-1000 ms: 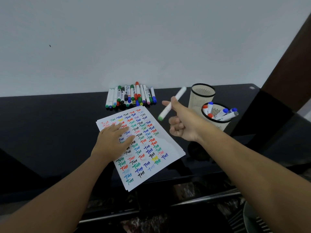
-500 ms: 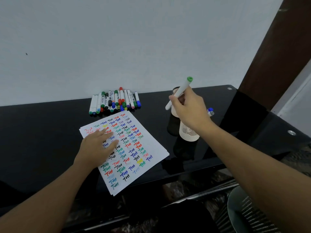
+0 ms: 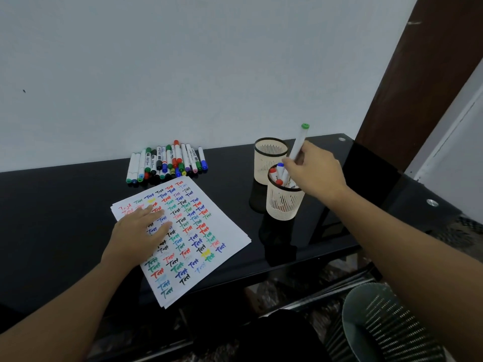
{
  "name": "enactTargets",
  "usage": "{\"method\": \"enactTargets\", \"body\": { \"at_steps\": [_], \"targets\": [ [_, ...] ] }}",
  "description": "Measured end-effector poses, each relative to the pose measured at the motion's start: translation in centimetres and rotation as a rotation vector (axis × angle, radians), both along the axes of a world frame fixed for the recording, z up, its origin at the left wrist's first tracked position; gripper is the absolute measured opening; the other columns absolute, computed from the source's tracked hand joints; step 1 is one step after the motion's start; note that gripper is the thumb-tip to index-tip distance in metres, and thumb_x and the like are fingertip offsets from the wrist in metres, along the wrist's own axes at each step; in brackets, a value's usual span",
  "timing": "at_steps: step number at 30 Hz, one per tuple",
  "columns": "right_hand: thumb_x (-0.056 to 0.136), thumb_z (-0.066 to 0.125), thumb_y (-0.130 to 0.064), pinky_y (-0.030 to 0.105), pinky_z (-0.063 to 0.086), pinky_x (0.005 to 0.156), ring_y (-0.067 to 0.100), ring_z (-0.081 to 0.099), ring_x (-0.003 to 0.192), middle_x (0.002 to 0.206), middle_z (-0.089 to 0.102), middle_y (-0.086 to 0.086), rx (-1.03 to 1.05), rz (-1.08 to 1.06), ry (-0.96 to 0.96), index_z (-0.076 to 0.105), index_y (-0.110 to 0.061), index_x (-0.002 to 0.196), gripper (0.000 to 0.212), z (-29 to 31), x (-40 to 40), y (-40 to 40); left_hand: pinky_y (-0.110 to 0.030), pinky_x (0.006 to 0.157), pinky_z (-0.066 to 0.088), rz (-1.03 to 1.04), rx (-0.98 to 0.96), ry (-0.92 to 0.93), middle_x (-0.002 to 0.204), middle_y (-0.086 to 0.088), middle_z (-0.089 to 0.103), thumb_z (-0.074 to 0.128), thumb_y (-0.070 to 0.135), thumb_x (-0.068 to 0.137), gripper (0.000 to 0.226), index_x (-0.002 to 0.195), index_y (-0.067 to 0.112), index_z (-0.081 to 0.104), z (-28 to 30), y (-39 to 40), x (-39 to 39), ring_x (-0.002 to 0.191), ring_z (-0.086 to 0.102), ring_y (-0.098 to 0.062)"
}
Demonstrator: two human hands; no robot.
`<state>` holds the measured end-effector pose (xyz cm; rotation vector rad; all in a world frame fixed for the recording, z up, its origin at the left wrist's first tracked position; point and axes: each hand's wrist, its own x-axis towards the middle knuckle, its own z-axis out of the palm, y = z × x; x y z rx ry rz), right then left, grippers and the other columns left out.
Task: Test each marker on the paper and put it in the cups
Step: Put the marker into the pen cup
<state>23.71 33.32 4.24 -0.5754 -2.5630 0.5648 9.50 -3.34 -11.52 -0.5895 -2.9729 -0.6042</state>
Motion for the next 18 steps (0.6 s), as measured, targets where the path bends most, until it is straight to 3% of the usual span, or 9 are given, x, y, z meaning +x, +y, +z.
{"method": "enactTargets", "body": {
  "at_steps": [4, 8, 10, 13, 18],
  "targets": [
    [0.098, 0.059, -0.052, 0.052, 0.052, 0.095, 0.014, 0.063, 0.083, 0.079, 0.061, -0.015, -0.016, 0.012, -0.038, 0.053, -0.03, 0.086, 0.025, -0.5, -0.2, 0.4, -0.046, 0.125, 0.02, -0.003, 0.0, -0.002, 0.16, 0.002, 0.039, 0.053, 0.063, 0.095, 0.061, 0.147, 0.032, 0.053, 0.1, 0.0, 0.0, 0.151, 0.028, -0.02],
    [0.096, 0.062, -0.056, 0.049, 0.052, 0.092, 0.012, 0.064, 0.086, 0.083, 0.065, -0.016, -0.006, 0.024, -0.077, 0.066, -0.031, 0.092, 0.026, -1.2, -0.6, 0.8, -0.046, 0.124, 0.021, 0.001, -0.003, -0.007, 0.16, 0.002, 0.039, 0.053, 0.064, 0.095, 0.061, 0.147, 0.032, 0.053, 0.2, 0.0, 0.1, 0.151, 0.029, -0.02],
    [0.097, 0.057, -0.06, 0.04, 0.04, 0.093, 0.013, 0.064, 0.09, 0.088, 0.069, -0.015, 0.047, 0.006, -0.131, 0.071, -0.03, 0.098, 0.033, -1.3, -0.8, 0.7, -0.046, 0.124, 0.021, 0.001, -0.005, -0.005, 0.16, 0.002, 0.039, 0.053, 0.063, 0.095, 0.06, 0.147, 0.032, 0.053, 0.2, 0.0, 0.1, 0.151, 0.029, -0.02],
    [0.097, 0.053, -0.065, 0.043, 0.034, 0.101, 0.013, 0.062, 0.097, 0.098, 0.07, -0.014, 0.042, -0.027, -0.068, 0.069, -0.032, 0.107, 0.038, -1.0, -0.8, 0.5, -0.045, 0.125, 0.02, -0.001, 0.009, -0.01, 0.16, 0.002, 0.038, 0.054, 0.062, 0.095, 0.06, 0.147, 0.032, 0.053, 0.2, 0.0, 0.1, 0.152, 0.027, -0.02],
    [0.099, 0.059, -0.057, 0.043, 0.035, 0.103, 0.009, 0.063, 0.093, 0.082, 0.061, -0.02, 0.075, -0.013, 0.004, 0.068, -0.036, 0.106, 0.025, -0.8, -0.8, 0.3, -0.046, 0.125, 0.019, -0.008, 0.004, -0.019, 0.161, 0.003, 0.038, 0.053, 0.063, 0.095, 0.061, 0.147, 0.033, 0.052, 0.3, 0.0, 0.1, 0.152, 0.027, -0.02]
  ]
}}
